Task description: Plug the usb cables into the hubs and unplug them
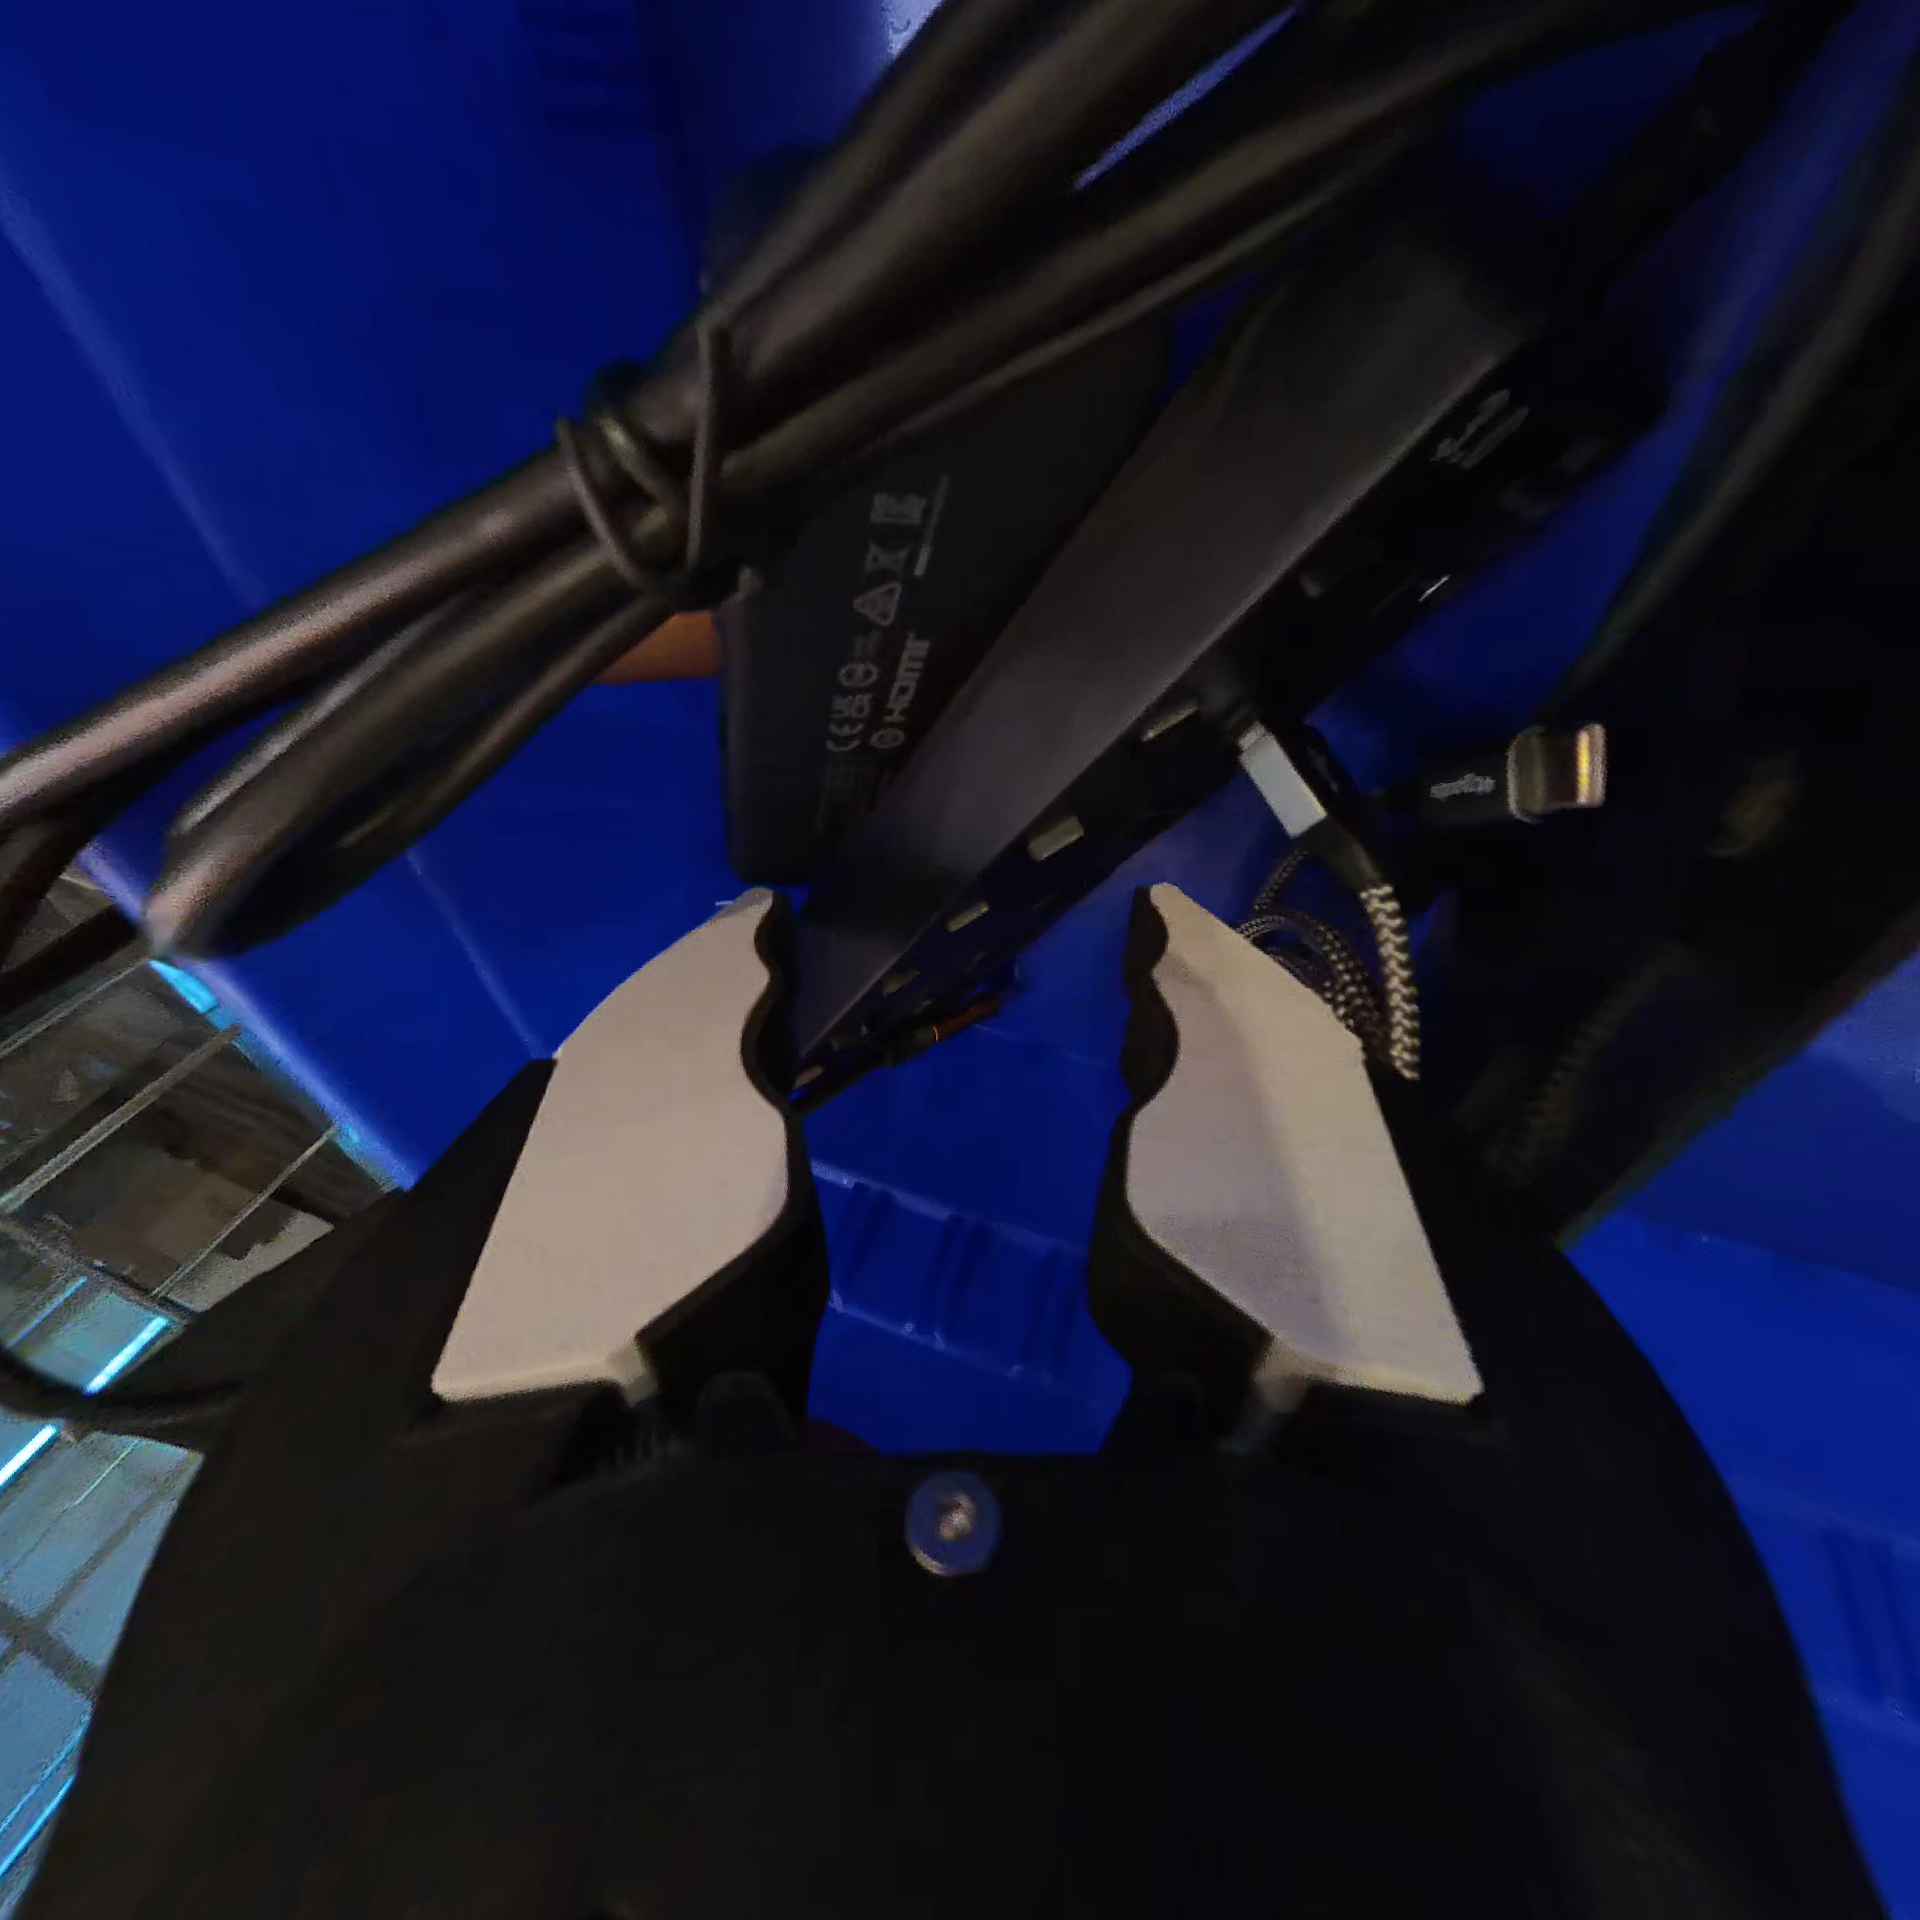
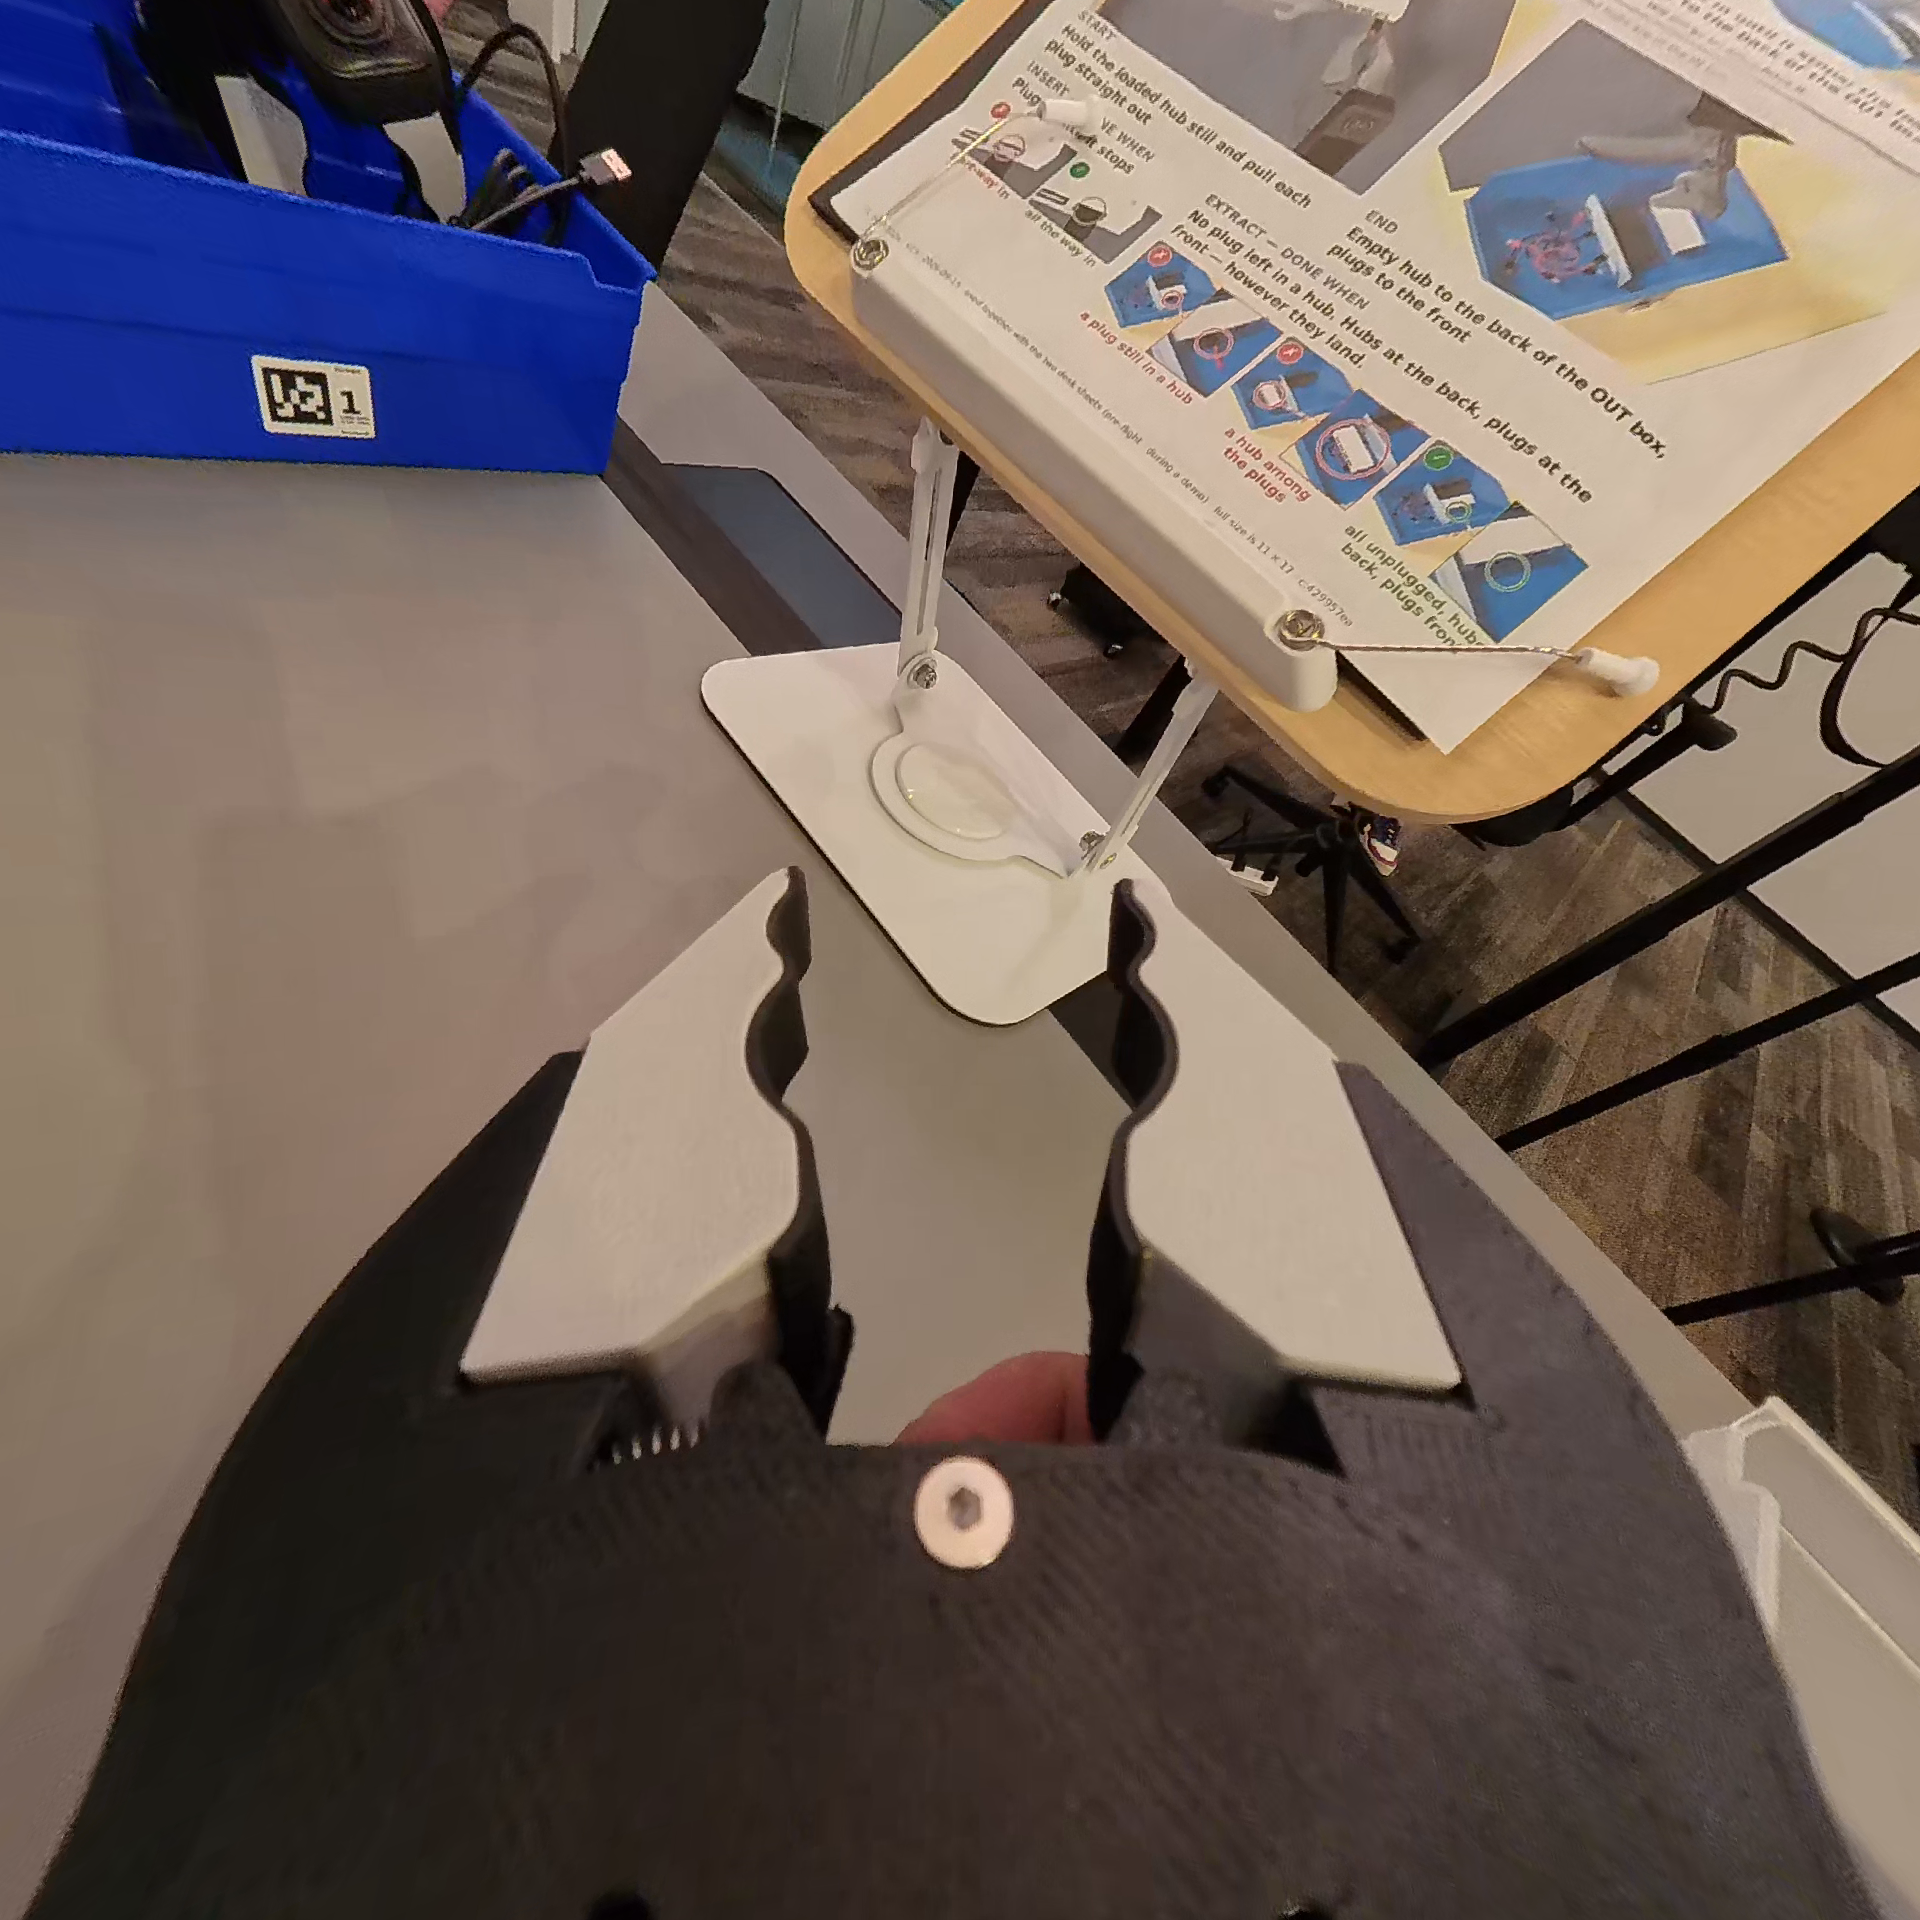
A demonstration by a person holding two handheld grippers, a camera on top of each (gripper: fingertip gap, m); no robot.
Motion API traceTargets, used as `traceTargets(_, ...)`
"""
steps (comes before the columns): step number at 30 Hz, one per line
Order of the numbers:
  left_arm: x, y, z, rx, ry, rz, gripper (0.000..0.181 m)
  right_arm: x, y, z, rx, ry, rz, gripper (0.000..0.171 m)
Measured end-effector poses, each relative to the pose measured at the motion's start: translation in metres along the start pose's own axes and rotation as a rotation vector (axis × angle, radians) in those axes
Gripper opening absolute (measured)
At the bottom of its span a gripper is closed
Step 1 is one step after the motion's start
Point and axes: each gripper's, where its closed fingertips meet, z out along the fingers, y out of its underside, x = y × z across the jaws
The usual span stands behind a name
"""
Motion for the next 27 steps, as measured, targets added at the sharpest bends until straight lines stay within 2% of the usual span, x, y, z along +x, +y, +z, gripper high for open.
traceTargets(7,0.001,-0.004,0.009,-0.01,0.017,0.044,0.061,-0.002,0.01,0.005,-0.022,-0.01,-0.005,0.056)
traceTargets(19,0.007,-0.001,-0.007,0.012,-0.022,0.08,0.052,0.005,0.012,0.002,-0.025,0.003,-0.004,0.054)
traceTargets(20,0.007,0.001,-0.008,0.003,-0.032,0.089,0.04,0.005,0.013,0.002,-0.026,0.003,-0.004,0.054)
traceTargets(27,0.003,0.002,-0.013,-0.007,-0.071,0.11,0.037,0.004,0.016,0.003,-0.036,0.003,-0.014,0.054)
